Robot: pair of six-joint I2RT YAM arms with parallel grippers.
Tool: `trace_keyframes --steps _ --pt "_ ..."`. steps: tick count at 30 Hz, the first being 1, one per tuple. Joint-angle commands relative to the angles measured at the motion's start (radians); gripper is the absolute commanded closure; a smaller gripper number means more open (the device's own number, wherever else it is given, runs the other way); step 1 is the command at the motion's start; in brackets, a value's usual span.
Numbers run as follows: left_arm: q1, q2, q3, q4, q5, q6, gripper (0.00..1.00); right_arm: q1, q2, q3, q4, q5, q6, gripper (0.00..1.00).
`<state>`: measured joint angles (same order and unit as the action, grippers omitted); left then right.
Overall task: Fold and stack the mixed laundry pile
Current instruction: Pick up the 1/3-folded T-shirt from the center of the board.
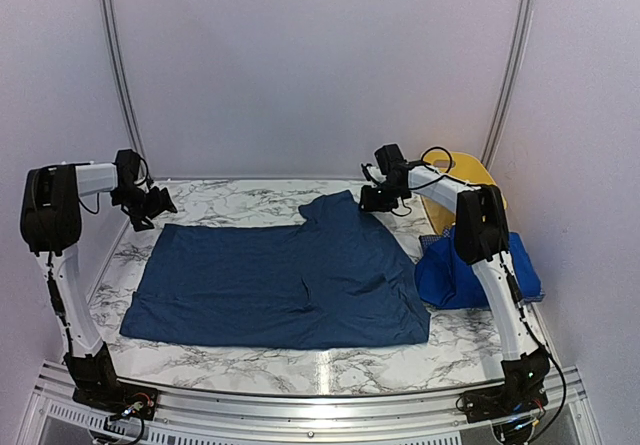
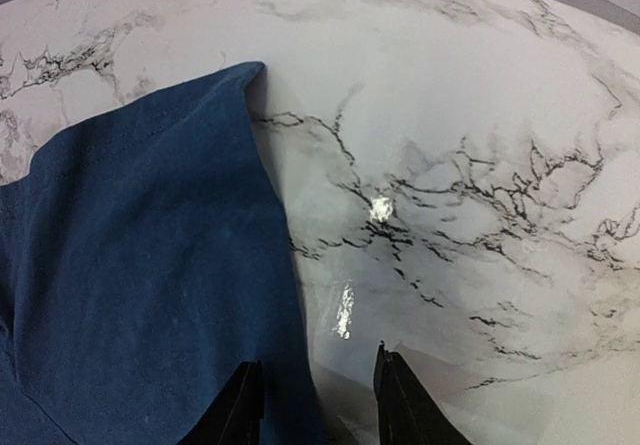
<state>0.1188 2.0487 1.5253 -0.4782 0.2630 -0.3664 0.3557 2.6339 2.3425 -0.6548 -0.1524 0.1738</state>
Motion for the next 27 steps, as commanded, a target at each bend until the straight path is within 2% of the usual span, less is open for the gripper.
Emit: trace_keyframes --steps 1,7,14,16,18,20,27 --pt "0.004 0.033 0.033 -0.024 0.012 0.003 0.11 0.019 0.046 0.035 -0.031 0.007 -0.035 0.62" --pt "0.004 0.029 0.022 -0.031 -0.025 0.029 0.15 0.053 0.092 0.056 -0.093 0.081 -0.074 0.65" --pt "0.004 0.04 0.031 -0.048 -0.088 0.127 0.21 0.052 0.093 0.041 -0.09 0.047 -0.082 1.0" --pt "0.004 0.067 0.054 -0.055 -0.076 0.16 0.28 0.045 0.092 0.054 -0.089 0.033 -0.076 1.0" --pt "0.004 0.099 0.079 -0.063 -0.047 0.189 0.43 0.036 0.085 0.06 -0.084 0.017 -0.064 1.0" --pt "0.004 0.124 0.096 -0.061 -0.029 0.205 0.51 0.031 0.077 0.058 -0.076 0.007 -0.054 1.0" --pt "0.004 0.202 0.167 -0.061 -0.011 0.223 0.61 0.022 0.076 0.052 -0.068 -0.019 -0.027 1.0"
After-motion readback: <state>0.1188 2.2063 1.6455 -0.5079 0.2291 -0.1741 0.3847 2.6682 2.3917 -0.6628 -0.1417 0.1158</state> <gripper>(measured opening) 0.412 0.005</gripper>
